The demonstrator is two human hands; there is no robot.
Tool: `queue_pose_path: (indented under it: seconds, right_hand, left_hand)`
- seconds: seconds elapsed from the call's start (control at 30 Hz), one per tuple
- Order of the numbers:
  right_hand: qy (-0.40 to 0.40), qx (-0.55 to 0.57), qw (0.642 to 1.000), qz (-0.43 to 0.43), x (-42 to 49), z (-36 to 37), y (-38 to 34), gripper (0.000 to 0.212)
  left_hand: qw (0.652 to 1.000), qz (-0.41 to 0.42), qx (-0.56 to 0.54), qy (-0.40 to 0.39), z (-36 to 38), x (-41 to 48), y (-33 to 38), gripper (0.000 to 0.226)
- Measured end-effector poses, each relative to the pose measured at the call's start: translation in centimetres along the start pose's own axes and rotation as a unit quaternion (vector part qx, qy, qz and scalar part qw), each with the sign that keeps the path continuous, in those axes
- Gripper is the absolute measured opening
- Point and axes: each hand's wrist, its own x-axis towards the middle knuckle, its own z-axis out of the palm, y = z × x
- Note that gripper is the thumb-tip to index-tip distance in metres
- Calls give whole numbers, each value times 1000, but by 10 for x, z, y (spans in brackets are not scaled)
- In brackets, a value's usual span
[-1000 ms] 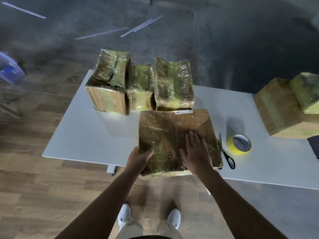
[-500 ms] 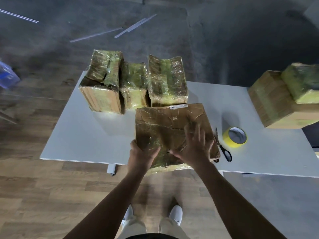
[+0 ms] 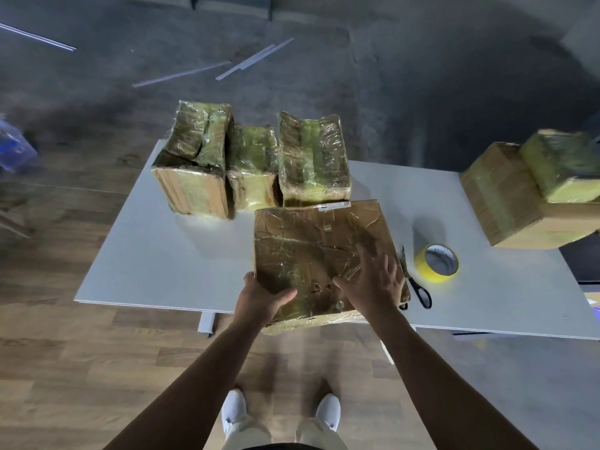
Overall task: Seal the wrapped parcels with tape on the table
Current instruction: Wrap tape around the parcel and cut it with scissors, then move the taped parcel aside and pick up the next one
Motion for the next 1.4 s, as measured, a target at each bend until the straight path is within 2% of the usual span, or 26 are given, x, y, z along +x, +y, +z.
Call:
queue_pose_path:
  seconds: [0.07,0.13,0.2,0.3,0.5,0.53,0.6,0.67,0.77,0.87,0.93,1.0,1.1,1.17,1.2,1.27,1.3,1.33,1.4]
  right_hand:
    - [-20,12,999,34,7,-5,11,103]
    - [-54,81,992,86,16,-7,21,116]
    - [-58,143,983,102,21,-10,30,124]
    - [-66,184,973,123,19,-17,44,116]
    - [9,325,924,201,10,-17,65,71]
    - [29,336,920,198,10,-20,66,69]
    - [68,347,918,179,10,-26,64,66]
    - [77,363,912,175,7,-30,59,63]
    - [83,419,891,156,-1,-31,49,63]
    - [77,472,871,109,2,-30,41,70]
    - [64,508,853,98,6,-31,37,58]
    - [59,581,804,114,9,-35,31,39]
    - [50,622,762,173,5,-68,13,39]
    - [13,591,775,223,10,-82,11,45]
    - [-7,543,808,229,14,-89,11,45]
    - [-34,384,901,199,22,-99,10,45]
    - [-41,340,920,192,24,-104,5,44]
    - [-47,325,924,195,25,-109,0,43]
    - [-67,351,907,221,27,-119,-4,42]
  left_hand:
    - [996,-45,-54,-48,-6,4,1,56]
    - [992,-58,-81,-78,-8,3,3,34]
    - [993,-45,-79,-69,-6,2,3,26]
    - [997,4,-66,-45,-5,-5,5,19]
    - [991,118,-26,-57,-10,-10,8,21]
    - [990,123,-14,-63,-11,-9,12,24]
    - [994,92,15,-58,-17,-3,25,45]
    - [997,54,8,-54,-26,4,35,49]
    - [991,121,-26,-41,-41,12,44,47]
    - [985,171,-27,-3,-56,12,49,59]
    - [981,192,-9,21,-63,17,49,69]
    - [978,207,-9,19,-73,23,47,59]
    - [972,195,-110,-73,-89,21,47,34]
    - [965,161,-165,-124,-101,14,50,29]
    - [964,140,-180,-136,-107,13,53,36]
    - [962,79,-207,-158,-116,16,61,69]
    - [965,47,-200,-163,-119,18,68,85]
    - [972,28,-171,-157,-120,18,77,93]
    - [987,9,-99,-125,-118,19,91,88]
